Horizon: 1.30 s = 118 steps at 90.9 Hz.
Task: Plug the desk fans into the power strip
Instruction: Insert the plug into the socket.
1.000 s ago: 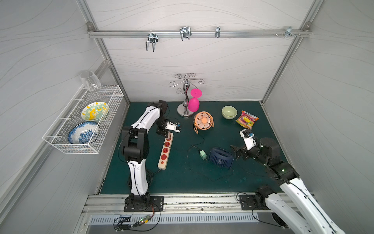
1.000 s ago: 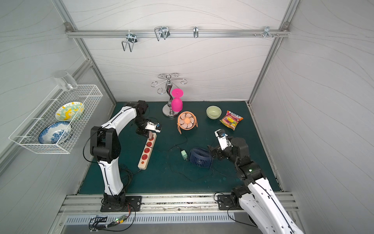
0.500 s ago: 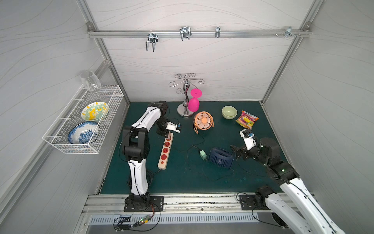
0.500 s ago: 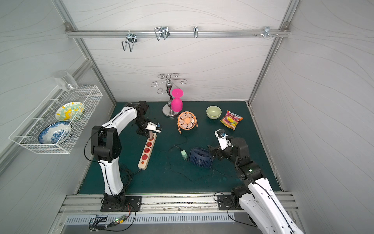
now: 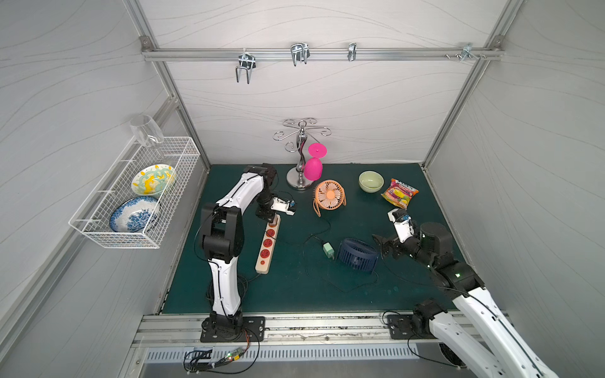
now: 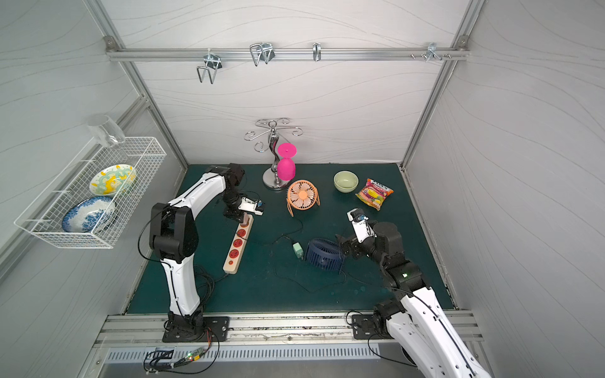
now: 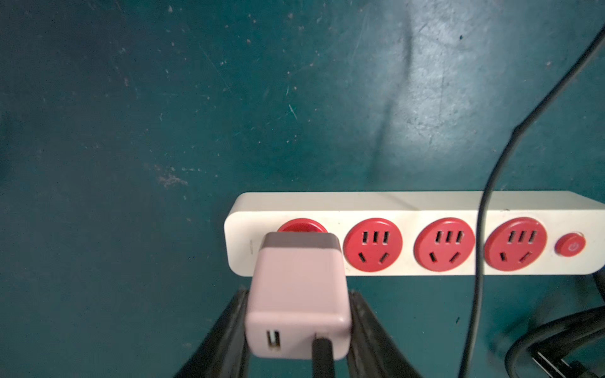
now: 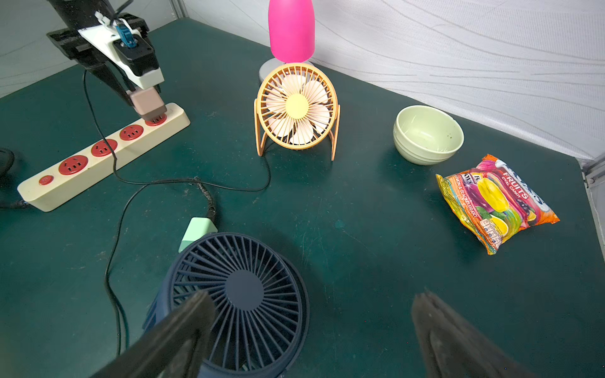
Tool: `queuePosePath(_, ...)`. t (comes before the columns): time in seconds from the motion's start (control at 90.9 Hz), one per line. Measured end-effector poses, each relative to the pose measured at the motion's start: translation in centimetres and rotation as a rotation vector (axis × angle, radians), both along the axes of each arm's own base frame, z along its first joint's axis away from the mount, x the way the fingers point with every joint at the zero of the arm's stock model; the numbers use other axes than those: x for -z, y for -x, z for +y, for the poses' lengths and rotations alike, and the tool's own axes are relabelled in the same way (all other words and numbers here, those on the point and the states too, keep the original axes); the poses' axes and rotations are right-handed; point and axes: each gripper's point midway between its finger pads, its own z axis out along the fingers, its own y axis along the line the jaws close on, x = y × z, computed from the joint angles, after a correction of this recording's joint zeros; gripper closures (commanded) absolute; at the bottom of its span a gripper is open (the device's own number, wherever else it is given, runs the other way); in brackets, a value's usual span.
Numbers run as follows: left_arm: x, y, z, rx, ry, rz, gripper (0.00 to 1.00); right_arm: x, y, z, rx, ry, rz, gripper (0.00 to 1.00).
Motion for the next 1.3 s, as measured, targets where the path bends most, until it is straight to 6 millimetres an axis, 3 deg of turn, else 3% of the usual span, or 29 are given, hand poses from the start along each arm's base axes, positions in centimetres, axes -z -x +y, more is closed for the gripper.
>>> queuePosePath(1.299,1.7,0.6,-0.5,-0.051,-0.121,0.018,1.0,-0.2,-0.2,-0.1,0.009,0.0,-0.014,0.01)
